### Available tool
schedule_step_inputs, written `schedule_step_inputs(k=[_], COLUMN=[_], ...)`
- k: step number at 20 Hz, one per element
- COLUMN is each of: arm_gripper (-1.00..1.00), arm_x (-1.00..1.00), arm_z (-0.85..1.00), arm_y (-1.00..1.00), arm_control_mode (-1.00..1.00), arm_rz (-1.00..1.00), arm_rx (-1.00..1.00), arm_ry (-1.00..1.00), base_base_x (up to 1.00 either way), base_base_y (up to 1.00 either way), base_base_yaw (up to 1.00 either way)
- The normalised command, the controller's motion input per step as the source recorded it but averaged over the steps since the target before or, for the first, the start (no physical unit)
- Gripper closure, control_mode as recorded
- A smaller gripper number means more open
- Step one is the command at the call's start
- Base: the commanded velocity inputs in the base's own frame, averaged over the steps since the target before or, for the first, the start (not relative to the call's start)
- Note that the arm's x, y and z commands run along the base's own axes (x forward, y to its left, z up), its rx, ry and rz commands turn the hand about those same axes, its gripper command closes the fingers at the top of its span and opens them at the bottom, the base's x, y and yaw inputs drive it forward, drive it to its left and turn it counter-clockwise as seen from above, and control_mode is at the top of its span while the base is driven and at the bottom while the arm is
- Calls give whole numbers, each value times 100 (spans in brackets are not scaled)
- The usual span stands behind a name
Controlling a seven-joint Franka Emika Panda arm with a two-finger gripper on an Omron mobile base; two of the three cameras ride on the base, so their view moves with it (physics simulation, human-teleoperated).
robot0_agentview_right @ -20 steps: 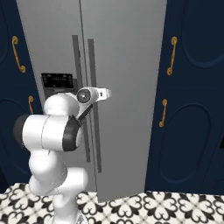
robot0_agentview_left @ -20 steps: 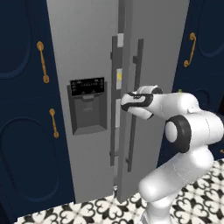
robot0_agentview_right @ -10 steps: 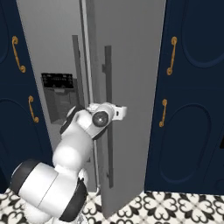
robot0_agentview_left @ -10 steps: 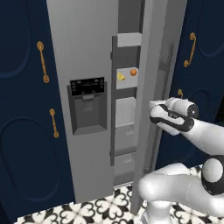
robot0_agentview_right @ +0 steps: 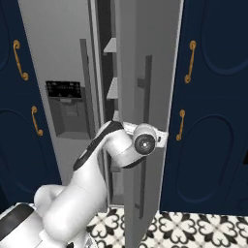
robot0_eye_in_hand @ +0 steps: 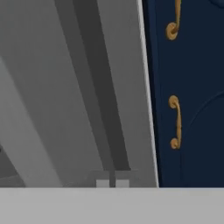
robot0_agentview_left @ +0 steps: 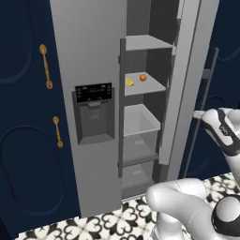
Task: Grab a lemon wedge from the fridge and one ice cube from the ice bowl, and put them in the glass of lemonade.
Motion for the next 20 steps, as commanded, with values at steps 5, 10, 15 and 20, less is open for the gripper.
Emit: schedule_step_inputs(k=[5,10,15,20], arm_gripper=[100,100,-100,-100], arm_x=[-45,-41,-49,-50], arm_z=[25,34,23,3], arm_y=[-89,11,99,100], arm_control_mode=[-100,-100,-100,-100], arm_rz=[0,7,6,5], arm_rx=[10,-4,-45,-64], arm_ry=[10,0,-6,-6], base_base_x=[0,0,0,0], base_base_y=[0,0,0,0], base_base_yaw=[0,0,0,0])
